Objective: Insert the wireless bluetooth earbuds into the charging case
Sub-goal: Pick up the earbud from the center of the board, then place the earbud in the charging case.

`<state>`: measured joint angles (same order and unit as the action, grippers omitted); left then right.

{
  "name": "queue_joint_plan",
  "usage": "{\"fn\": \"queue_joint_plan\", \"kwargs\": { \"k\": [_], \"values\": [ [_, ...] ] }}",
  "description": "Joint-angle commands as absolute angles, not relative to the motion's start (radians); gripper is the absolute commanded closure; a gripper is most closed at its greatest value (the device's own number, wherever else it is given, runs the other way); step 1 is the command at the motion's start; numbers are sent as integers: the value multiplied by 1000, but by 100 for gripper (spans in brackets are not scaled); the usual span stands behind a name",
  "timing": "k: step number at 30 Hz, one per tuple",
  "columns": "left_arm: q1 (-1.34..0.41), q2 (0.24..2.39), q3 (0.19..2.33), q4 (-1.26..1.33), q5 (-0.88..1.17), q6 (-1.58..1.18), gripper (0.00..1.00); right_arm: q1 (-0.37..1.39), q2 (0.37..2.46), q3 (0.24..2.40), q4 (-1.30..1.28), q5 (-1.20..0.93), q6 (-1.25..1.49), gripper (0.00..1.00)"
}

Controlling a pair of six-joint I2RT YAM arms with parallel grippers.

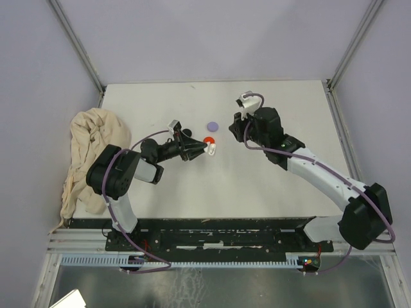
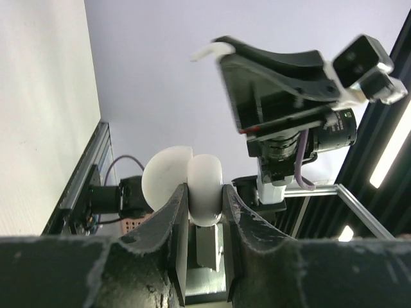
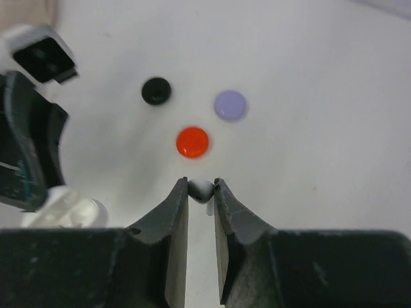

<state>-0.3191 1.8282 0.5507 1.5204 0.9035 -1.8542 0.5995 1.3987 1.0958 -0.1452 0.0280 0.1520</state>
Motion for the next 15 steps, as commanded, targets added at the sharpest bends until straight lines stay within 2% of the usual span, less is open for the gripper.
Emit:
{"fn": "queue_joint_plan", "kwargs": {
  "k": [1, 8, 15],
  "values": [
    [-347, 1797, 586, 1506, 966, -1822, 97, 601, 1306, 944, 263, -122, 137, 99],
    [-363, 1782, 603, 1453, 1016, -1788, 97, 601, 1256, 845, 411, -331, 85, 98],
    [-366, 1788, 612, 1451, 1028, -1795, 97, 600, 1199, 788, 455, -436, 63, 98]
  ]
}}
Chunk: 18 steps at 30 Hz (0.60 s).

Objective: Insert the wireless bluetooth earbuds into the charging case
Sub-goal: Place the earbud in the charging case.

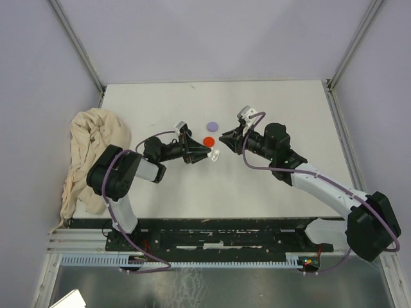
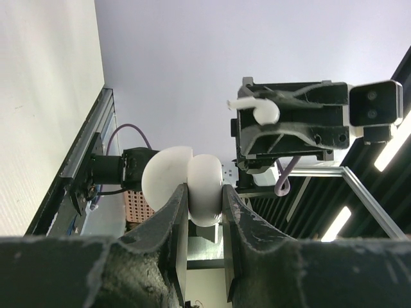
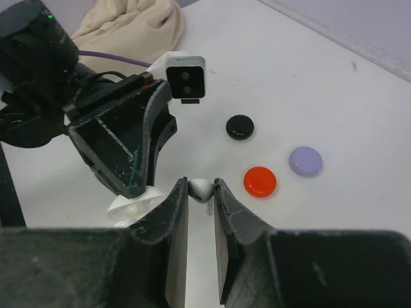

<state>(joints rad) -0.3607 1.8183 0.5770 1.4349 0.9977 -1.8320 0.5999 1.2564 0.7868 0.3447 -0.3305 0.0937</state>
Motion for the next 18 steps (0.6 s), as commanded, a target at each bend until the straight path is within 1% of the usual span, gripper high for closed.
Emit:
{"fn": "queue_joint_plan", "kwargs": {
  "k": [1, 6, 18],
  "values": [
    [-366, 1791, 615, 1451, 1029, -1796, 97, 600, 1196, 786, 449, -452, 61, 98],
    [-365, 1796, 627, 1448, 1020, -1809, 97, 601, 1177, 769, 447, -518, 60, 98],
    [-371, 1792, 661, 1426, 1018, -1815, 97, 600, 1195, 747, 428, -559, 56, 98]
  ]
}}
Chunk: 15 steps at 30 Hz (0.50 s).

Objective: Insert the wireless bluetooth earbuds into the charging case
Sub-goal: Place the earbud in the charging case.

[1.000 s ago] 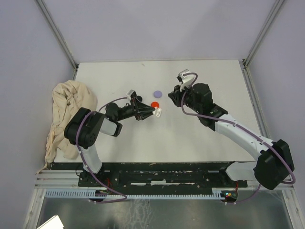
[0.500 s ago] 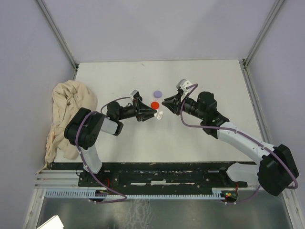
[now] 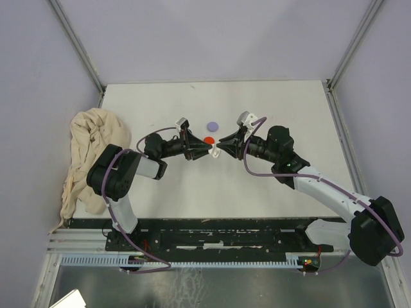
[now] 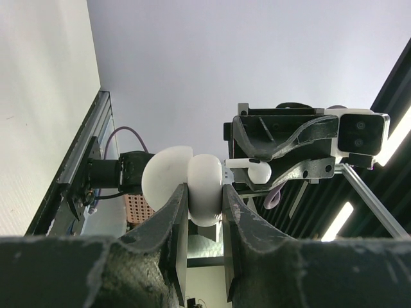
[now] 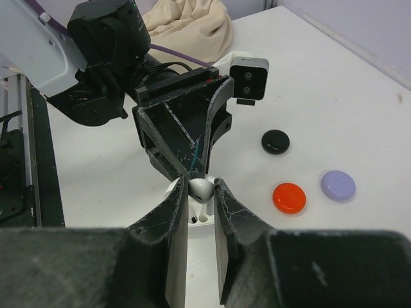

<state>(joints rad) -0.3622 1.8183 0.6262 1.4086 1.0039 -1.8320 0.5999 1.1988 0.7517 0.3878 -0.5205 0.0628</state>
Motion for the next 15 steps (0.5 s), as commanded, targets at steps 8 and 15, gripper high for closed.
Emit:
{"fn": "queue_joint_plan", "kwargs": {
  "k": [8, 15],
  "values": [
    [-378, 1793, 680, 1420, 1016, -1818, 97, 600, 1214, 742, 428, -575, 55, 98],
    [-380, 1793, 689, 1418, 1016, -1822, 97, 600, 1222, 738, 423, -575, 48, 98]
  ]
}}
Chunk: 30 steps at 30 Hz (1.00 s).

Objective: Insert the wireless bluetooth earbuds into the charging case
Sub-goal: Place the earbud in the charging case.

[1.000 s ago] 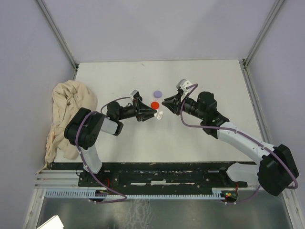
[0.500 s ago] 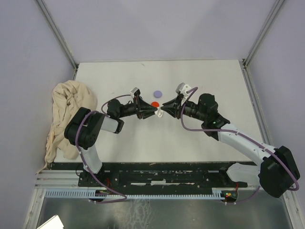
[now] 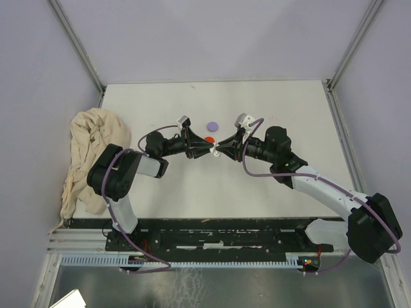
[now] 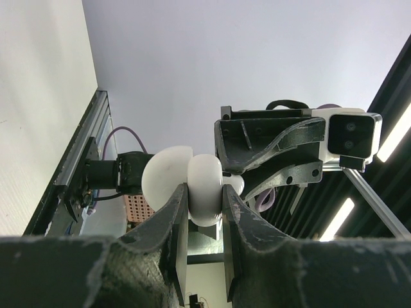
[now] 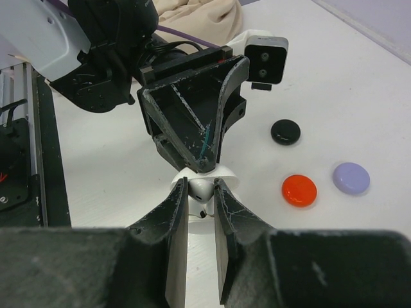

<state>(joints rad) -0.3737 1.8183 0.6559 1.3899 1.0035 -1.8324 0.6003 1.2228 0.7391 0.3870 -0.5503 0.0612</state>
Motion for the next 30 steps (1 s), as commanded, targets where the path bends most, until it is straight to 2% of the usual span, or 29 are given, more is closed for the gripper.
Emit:
{"fn": "queue_joint_plan", "kwargs": {
  "k": [1, 23, 26, 30],
  "values": [
    [-378, 1793, 690, 1420, 1016, -1822, 97, 600, 1222, 738, 420, -573, 45, 98],
    [-379, 1793, 701, 1437, 1007, -1844, 97, 600, 1223, 736, 389, -557, 30, 98],
    [-380, 1797, 707, 1449, 1002, -1854, 97, 601, 1219, 736, 381, -554, 34, 95],
    [-380, 1804, 712, 1462, 998, -1864, 97, 601, 1215, 741, 366, -548, 45, 86]
  ]
}}
